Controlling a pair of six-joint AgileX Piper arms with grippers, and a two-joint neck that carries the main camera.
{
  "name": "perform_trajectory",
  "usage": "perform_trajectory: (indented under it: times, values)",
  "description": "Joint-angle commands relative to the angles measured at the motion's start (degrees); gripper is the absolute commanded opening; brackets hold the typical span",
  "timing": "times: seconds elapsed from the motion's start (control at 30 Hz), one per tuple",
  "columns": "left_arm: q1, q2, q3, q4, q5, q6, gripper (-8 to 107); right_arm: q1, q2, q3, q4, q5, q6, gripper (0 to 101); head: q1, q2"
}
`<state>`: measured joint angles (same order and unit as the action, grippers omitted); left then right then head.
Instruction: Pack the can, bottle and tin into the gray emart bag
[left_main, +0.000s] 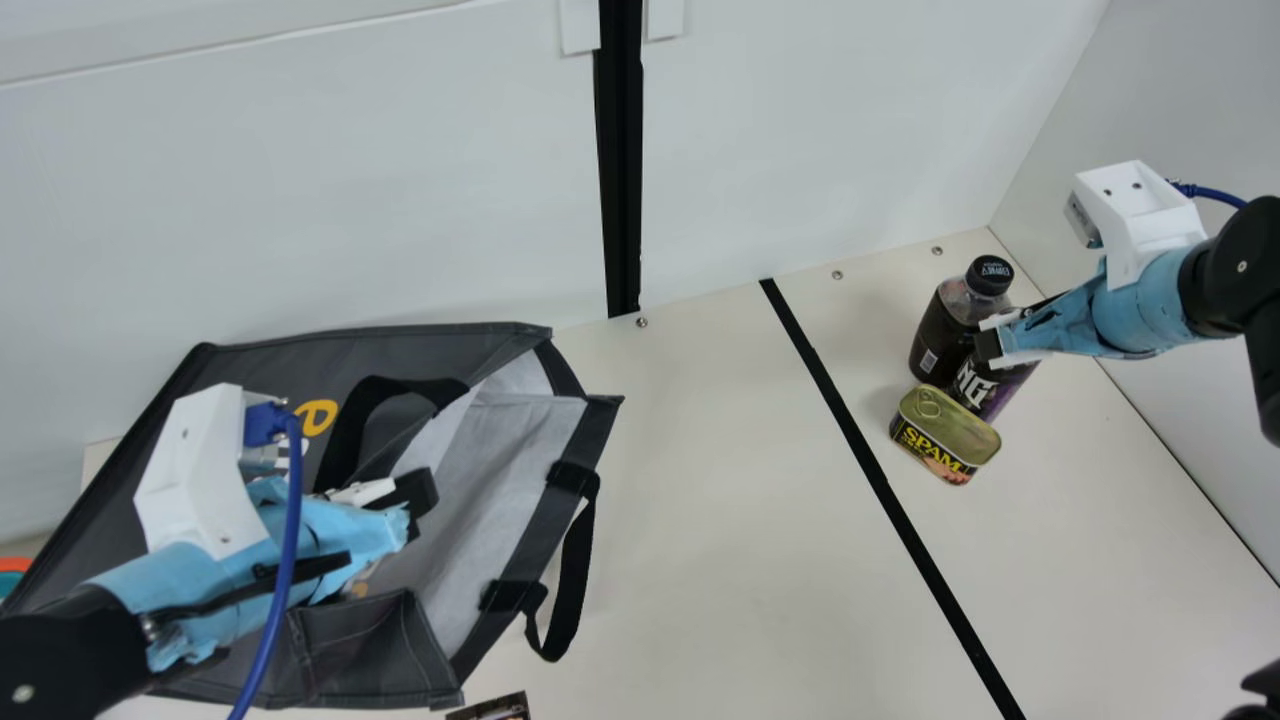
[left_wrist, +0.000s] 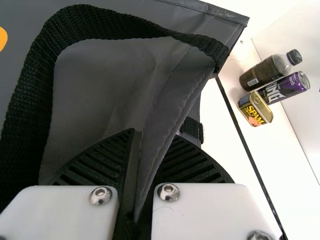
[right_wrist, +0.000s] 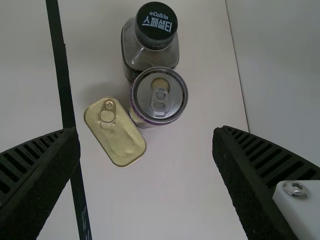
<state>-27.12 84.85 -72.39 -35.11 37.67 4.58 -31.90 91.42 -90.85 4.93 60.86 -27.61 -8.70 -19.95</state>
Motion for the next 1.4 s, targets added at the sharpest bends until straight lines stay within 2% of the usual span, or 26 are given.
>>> perform_trajectory:
  times: [0.0,0.83,1.37]
  values:
    - [0.0,0.0,0.0,0.0,0.0,0.0,10,-0.07,0.63,-0.21,0.06,-0.17,-0.25,91,-1.3,-0.05]
    - [0.0,0.0,0.0,0.0,0.0,0.0,10,0.65,11.58,-5.84,-0.12,-1.87,-0.5,91,-1.3,-0.05]
    - [0.0,0.0,0.0,0.0,0.0,0.0,10,0.89,16.88,-8.04,-0.55,-2.4,-0.44,91,-1.3,-0.05]
